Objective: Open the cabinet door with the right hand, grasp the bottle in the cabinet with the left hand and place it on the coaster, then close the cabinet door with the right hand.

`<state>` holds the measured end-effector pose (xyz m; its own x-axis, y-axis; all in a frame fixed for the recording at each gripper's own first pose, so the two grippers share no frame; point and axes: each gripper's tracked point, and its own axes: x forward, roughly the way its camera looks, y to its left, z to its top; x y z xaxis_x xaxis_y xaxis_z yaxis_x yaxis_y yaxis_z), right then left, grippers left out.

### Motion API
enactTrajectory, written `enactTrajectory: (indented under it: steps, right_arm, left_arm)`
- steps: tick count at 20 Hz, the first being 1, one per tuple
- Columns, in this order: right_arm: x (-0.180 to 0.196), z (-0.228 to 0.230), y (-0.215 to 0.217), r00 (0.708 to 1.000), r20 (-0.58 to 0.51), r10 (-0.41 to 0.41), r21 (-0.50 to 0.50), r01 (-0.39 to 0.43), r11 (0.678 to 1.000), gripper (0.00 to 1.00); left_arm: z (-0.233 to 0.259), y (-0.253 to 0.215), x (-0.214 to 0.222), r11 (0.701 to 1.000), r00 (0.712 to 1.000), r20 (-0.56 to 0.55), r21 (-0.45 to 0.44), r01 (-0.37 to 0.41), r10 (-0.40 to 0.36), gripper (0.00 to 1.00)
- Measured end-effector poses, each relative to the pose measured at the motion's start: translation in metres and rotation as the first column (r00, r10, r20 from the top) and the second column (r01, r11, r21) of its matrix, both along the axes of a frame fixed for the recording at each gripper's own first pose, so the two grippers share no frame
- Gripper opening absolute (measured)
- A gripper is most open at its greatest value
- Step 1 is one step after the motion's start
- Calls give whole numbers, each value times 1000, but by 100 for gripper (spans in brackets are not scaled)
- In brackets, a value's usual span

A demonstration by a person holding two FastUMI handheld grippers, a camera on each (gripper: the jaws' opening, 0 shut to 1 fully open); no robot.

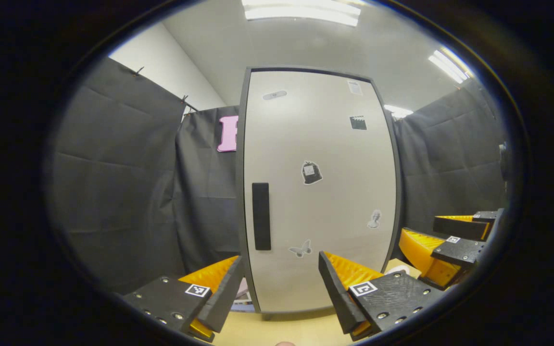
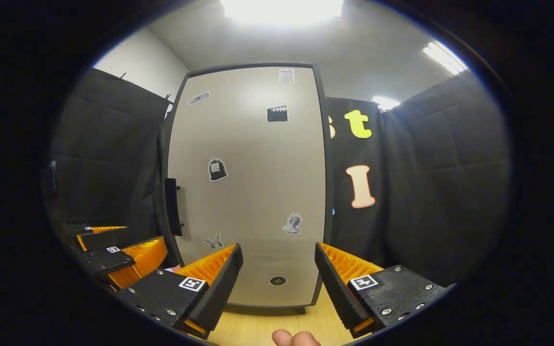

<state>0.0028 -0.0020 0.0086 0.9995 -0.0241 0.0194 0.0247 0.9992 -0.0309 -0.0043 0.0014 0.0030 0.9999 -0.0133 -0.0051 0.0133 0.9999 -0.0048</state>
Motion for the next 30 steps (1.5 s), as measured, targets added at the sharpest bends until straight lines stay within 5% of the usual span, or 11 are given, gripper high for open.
enactTrajectory:
  steps: [6,13,20,26,28,30]
  right_arm:
    - [25,19,13,999,38,15,-12,-14,1000,93]
    - [61,43,78,991,81,107,-17,-106,994,93]
    - [99,42,170,974,68,217,-17,-216,976,93]
    - [133,1,219,973,-39,228,-35,-229,973,93]
    - [147,-11,218,980,-74,185,-30,-187,982,90]
    - [151,-16,225,974,-91,207,19,-206,978,72]
  left_arm:
    - [1,3,-3,999,999,-9,16,-41,41,89]
    - [-1,20,-12,993,993,-41,16,-113,113,89]
    - [-21,108,-58,973,971,-67,26,-228,229,89]
    - [-39,165,-89,945,939,-99,23,-327,328,89]
    - [-47,179,-91,939,933,-112,13,-343,342,89]
    - [-52,192,-89,936,929,-119,7,-353,351,89]
